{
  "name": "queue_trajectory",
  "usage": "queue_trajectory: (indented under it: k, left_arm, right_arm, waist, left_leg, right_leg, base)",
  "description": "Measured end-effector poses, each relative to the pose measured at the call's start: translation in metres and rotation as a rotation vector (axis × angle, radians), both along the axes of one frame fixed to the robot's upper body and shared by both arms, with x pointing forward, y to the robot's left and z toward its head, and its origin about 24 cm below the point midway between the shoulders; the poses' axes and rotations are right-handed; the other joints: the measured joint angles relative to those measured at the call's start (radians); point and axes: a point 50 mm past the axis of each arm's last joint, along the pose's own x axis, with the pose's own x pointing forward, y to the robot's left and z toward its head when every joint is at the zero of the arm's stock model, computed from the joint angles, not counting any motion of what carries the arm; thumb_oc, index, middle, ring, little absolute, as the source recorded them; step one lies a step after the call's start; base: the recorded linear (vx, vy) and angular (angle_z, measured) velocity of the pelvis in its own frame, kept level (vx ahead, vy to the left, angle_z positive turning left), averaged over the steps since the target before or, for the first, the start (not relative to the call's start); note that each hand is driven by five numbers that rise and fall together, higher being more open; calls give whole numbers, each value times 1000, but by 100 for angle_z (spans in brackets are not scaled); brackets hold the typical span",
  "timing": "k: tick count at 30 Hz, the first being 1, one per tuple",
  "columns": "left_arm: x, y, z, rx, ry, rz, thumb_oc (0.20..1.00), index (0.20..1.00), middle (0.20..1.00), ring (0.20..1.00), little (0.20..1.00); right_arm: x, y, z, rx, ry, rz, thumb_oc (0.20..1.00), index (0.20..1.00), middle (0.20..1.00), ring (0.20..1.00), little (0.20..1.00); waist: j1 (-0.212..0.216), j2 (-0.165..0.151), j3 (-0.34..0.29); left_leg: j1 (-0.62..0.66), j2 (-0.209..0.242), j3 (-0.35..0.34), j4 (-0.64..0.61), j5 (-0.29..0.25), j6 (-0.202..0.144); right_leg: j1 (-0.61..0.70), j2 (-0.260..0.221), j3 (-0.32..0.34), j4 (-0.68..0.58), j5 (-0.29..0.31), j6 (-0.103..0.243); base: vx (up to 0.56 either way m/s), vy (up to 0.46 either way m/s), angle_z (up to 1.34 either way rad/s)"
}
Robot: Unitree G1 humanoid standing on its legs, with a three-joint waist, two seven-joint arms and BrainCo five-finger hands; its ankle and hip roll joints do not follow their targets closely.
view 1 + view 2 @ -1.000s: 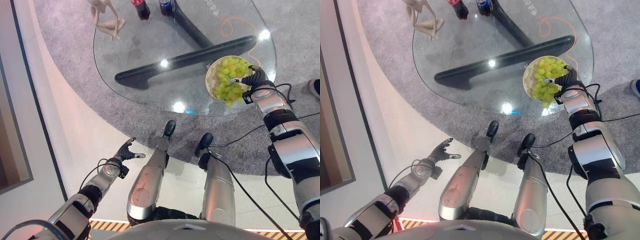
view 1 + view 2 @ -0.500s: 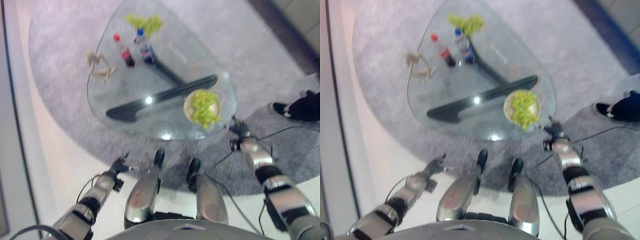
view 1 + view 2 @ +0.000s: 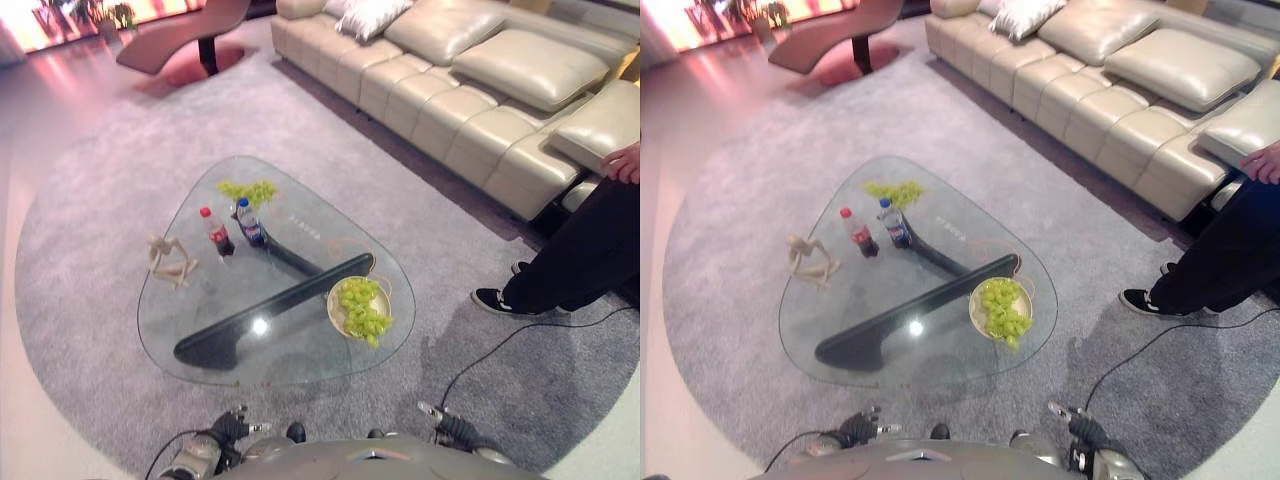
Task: Pick up fruits into the plate
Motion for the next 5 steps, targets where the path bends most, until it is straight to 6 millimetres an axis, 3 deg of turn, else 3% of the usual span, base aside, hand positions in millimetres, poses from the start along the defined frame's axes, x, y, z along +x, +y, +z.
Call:
queue_trajectory:
  k: [5]
  left_arm:
    - [-7,1,-2,4,45,28,1000,1000,1000,1000,1000]
  right_arm:
    - [-15,1,-3,26,61,-18,1000,1000,1000,1000,1000]
  waist:
    - [-17,7,-22]
  left_leg:
    - [10,11,12,0,-6,0]
  right_leg:
    - [-1,8,27,-2,6,-9]
  base:
    - [3,-16,-18]
